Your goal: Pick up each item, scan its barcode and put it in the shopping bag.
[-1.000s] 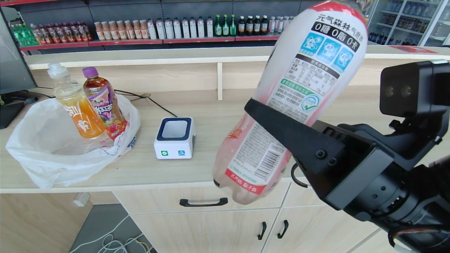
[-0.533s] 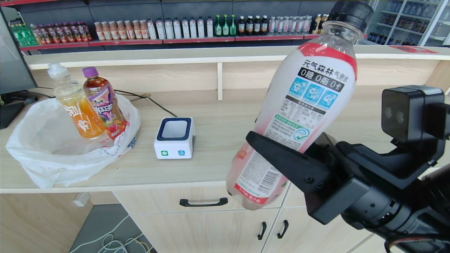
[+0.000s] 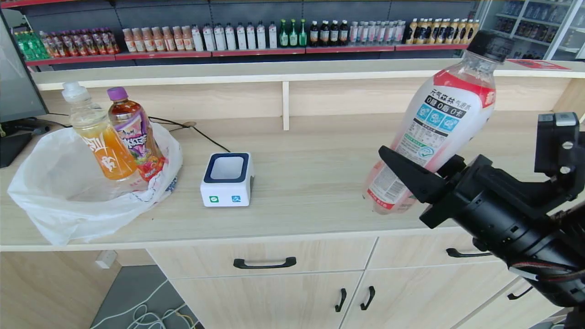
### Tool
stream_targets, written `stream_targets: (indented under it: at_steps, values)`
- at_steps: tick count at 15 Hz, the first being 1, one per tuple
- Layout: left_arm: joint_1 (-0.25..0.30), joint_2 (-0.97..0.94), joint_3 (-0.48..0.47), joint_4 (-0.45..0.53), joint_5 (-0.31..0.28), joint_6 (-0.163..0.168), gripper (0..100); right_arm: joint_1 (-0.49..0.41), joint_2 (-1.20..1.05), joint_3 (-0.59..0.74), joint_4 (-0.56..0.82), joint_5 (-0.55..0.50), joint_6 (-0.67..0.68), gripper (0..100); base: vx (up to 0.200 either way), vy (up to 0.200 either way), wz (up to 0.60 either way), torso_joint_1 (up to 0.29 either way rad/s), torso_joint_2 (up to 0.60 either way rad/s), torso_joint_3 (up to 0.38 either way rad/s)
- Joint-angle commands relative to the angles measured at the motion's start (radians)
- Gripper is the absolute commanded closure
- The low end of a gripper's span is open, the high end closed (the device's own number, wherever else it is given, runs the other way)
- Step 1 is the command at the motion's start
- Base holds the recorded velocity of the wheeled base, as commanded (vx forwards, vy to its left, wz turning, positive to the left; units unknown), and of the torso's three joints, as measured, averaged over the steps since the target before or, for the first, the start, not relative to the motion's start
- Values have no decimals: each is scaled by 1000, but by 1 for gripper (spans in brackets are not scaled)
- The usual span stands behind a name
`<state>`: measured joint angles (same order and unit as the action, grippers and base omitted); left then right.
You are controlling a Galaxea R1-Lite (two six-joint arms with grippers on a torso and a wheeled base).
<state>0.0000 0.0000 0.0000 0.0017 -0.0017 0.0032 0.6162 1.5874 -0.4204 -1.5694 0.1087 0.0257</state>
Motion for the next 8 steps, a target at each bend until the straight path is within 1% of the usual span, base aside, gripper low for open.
stream_targets:
  at_steps: [1,3,4,8]
  values:
    - [0,0,0,0,0,0,0,-9,-11,5,-1,-50,-55,100,0,0,0,0,0,0]
    - [0,0,0,0,0,0,0,-9,-11,9,-1,-66,-106,100,0,0,0,0,0,0]
    - [0,0,0,0,0,0,0,-9,-21,42,-1,-95,-118,100,0,0,0,0,0,0]
    - [0,0,0,0,0,0,0,-4,-20,46,-1,-106,-110,100,0,0,0,0,0,0]
